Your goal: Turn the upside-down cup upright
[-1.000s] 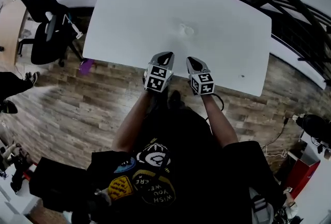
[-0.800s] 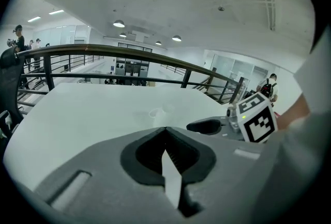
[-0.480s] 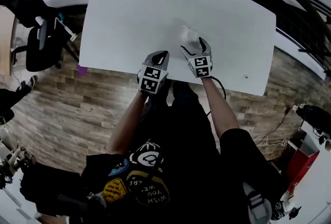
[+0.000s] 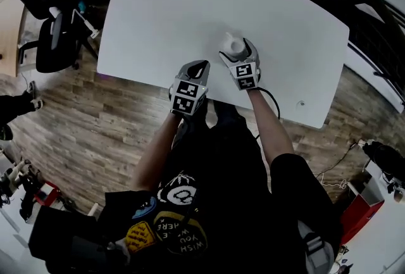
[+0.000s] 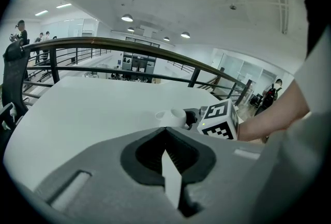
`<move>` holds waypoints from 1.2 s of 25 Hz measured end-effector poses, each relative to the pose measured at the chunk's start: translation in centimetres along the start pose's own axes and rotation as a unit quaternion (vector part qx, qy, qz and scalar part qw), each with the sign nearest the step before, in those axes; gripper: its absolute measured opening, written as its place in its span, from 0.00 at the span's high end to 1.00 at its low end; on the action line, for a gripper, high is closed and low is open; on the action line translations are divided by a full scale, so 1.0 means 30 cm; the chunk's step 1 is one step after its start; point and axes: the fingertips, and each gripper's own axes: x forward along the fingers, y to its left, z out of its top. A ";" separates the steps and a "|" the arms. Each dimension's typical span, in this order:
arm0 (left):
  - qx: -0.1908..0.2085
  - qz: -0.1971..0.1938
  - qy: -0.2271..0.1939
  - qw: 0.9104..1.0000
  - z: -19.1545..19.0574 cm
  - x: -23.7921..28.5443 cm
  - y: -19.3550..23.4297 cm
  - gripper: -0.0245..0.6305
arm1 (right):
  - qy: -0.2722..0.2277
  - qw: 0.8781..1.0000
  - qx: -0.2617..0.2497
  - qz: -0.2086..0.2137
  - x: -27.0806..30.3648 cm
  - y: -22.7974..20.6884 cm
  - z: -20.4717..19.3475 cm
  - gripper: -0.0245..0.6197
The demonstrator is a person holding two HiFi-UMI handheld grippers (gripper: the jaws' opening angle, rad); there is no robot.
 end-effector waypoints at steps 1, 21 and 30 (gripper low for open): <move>0.000 0.002 -0.001 1.000 0.009 0.003 -0.011 0.96 | -0.003 1.000 -0.006 0.000 0.001 -0.003 0.001 0.27; 0.183 -0.071 0.105 0.975 0.223 0.181 -0.250 0.48 | -0.003 0.983 -0.152 0.100 -0.224 0.092 0.189 0.36; 0.177 -0.093 0.188 0.962 0.181 0.193 -0.279 0.45 | 0.050 0.957 -0.265 0.105 -0.301 0.116 0.209 0.36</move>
